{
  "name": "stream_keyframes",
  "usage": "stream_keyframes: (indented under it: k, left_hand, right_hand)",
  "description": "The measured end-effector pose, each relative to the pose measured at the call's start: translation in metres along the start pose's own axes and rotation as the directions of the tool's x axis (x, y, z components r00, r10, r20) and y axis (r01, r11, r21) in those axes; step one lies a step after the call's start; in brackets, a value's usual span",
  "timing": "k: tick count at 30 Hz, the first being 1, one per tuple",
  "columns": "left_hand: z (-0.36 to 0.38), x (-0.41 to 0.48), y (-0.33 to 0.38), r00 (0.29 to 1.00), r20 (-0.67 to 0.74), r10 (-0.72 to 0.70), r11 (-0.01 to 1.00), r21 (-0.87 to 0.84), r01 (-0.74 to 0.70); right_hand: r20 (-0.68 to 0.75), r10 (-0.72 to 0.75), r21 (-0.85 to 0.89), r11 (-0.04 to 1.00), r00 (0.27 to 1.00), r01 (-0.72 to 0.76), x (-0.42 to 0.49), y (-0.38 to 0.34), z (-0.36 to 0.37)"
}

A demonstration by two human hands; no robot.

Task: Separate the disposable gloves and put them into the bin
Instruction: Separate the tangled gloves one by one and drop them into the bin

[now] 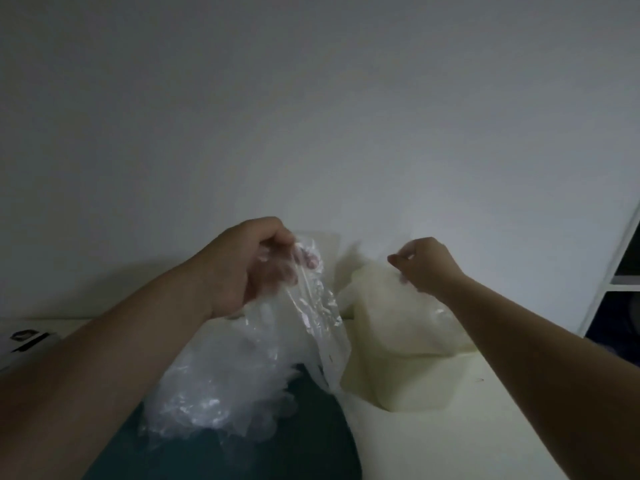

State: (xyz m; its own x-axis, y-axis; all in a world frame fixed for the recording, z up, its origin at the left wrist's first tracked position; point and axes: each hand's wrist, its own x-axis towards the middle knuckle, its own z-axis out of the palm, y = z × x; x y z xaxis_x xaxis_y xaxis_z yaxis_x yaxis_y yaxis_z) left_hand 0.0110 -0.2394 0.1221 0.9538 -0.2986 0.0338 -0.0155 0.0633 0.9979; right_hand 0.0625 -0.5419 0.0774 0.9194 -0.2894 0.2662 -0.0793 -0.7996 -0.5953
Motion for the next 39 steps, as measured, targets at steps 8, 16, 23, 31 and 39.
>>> stream_keyframes:
  k: [8, 16, 23, 31, 39]
  left_hand:
    - [0.042, 0.043, 0.019, 0.974, 0.177, 0.14, 0.985, 0.08, -0.156]
    - [0.102, 0.132, -0.04, 0.99, 0.044, 0.137, 0.93, 0.339, -0.143]
    - [0.142, 0.183, -0.084, 0.996, -0.046, 0.079, 0.816, 0.577, -0.038]
    - [0.138, 0.18, -0.079, 0.999, -0.031, 0.032, 0.734, 0.679, -0.003]
    - [0.091, 0.135, -0.069, 0.976, 0.026, 0.215, 0.69, 0.704, -0.171]
  right_hand:
    - [0.042, 0.0, -0.128, 0.992, 0.999, 0.006, 0.022, 0.011, 0.0]
    - [0.127, 0.187, 0.267, 0.939, 0.974, -0.215, 0.016, 0.052, -0.049]
    - [0.232, -0.172, 0.075, 0.984, 0.957, 0.159, -0.027, 0.047, -0.057]
    - [0.67, -0.039, -0.321, 0.885, 0.741, 0.336, -0.034, 0.002, -0.01]
    - [0.749, 0.21, -0.543, 0.739, 0.628, 0.4, -0.018, 0.01, 0.058]
